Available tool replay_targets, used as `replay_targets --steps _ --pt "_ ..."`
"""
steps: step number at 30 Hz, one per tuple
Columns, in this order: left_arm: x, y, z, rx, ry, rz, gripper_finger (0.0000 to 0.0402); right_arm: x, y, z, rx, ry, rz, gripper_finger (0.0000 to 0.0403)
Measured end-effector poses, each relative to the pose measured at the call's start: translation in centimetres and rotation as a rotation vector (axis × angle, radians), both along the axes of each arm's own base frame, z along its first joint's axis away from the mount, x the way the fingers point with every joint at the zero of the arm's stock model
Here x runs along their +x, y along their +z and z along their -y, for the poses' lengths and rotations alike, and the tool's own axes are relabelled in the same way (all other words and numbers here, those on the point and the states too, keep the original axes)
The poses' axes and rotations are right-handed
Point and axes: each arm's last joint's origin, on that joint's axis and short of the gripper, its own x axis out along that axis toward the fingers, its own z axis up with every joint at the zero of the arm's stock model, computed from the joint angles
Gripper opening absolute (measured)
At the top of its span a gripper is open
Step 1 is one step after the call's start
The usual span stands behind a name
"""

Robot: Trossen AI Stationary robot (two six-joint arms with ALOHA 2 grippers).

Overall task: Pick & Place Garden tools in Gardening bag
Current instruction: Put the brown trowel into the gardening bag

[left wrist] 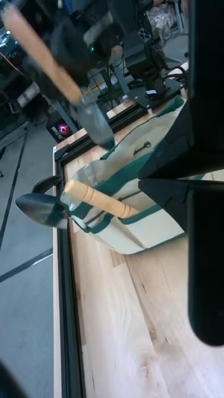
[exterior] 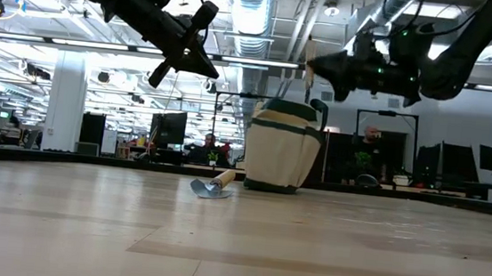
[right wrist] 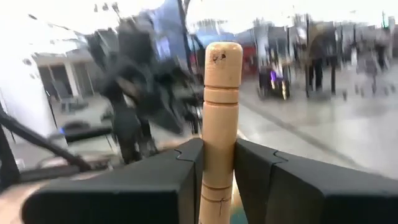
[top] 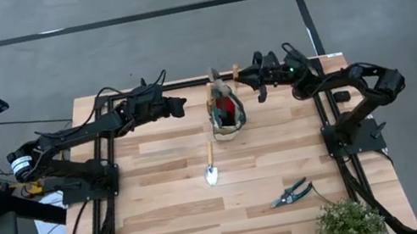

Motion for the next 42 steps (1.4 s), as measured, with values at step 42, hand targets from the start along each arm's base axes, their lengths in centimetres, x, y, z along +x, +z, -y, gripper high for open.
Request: replay_targets --steps 42 --pt "0.0 0.0 -0.1 0.031 0.016 -0.016 0.0008 0.9 -1.4 -1.4 -0.048 0.11 -0.114 0.0056"
